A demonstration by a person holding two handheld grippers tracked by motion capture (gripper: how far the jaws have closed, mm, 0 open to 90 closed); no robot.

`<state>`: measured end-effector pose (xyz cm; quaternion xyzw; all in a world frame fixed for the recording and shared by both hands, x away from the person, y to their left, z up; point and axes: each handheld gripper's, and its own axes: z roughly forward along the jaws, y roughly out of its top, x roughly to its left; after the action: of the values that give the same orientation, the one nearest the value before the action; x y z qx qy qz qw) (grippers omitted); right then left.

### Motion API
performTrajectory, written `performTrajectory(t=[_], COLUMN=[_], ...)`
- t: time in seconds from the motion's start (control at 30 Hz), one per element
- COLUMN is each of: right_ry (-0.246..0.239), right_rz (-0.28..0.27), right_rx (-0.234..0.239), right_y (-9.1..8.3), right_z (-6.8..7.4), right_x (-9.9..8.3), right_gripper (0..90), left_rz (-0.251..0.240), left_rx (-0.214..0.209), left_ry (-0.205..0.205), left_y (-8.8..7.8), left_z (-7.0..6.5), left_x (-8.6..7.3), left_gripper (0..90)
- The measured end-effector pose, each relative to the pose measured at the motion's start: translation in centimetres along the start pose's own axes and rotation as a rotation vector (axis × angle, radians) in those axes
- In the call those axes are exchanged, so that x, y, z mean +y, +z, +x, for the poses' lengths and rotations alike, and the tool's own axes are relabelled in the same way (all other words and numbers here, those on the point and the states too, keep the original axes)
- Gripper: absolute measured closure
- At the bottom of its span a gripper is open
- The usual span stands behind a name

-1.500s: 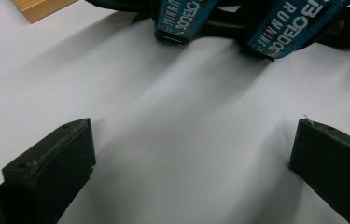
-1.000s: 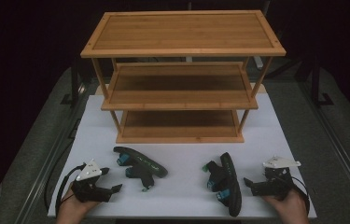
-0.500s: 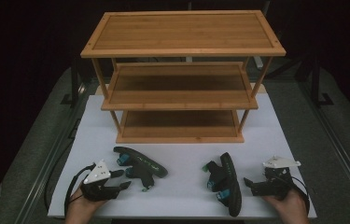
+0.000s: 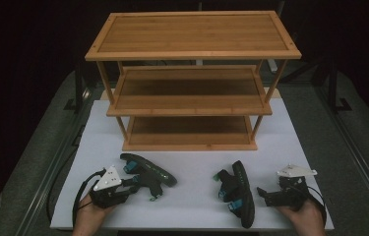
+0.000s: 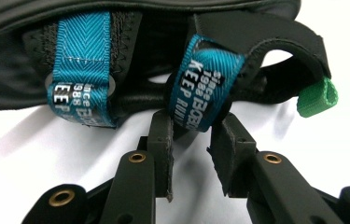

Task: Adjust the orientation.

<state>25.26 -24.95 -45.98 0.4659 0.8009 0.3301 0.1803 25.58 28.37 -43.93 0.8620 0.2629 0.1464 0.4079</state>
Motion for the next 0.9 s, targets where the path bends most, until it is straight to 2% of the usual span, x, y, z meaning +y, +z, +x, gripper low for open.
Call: performTrajectory(t=[0.17, 0.37, 0.67, 0.77, 0.9], right_ry=[0.000, 0.000, 0.000, -0.001, -0.002], right_rz=[0.000, 0.000, 0.000, -0.001, -0.001], right_rx=[0.000, 0.000, 0.000, 0.000, 0.000], right_y=[0.0, 0.0, 0.0, 0.0, 0.0], right_z=[0.0, 0.0, 0.0, 0.0, 0.0], right_x=[0.0, 0.0, 0.0, 0.0, 0.0], right_gripper=[0.0, 0.0, 0.0, 0.0, 0.0], left_rz=[-0.069, -0.091, -0.079, -0.090, -0.086], left_rx=[-0.027, -0.035, -0.047, -0.054, -0.044], left_ry=[-0.028, -0.040, -0.063, -0.083, -0.079], left_y=[-0.7, -0.6, -0.1, 0.2, 0.5], left_z=[0.5, 0.9, 1.8, 2.3, 2.5], left_x=[0.7, 1.5, 2.7, 3.2, 3.8], left_gripper=[70.7, 71.1, 71.6, 71.6, 71.5])
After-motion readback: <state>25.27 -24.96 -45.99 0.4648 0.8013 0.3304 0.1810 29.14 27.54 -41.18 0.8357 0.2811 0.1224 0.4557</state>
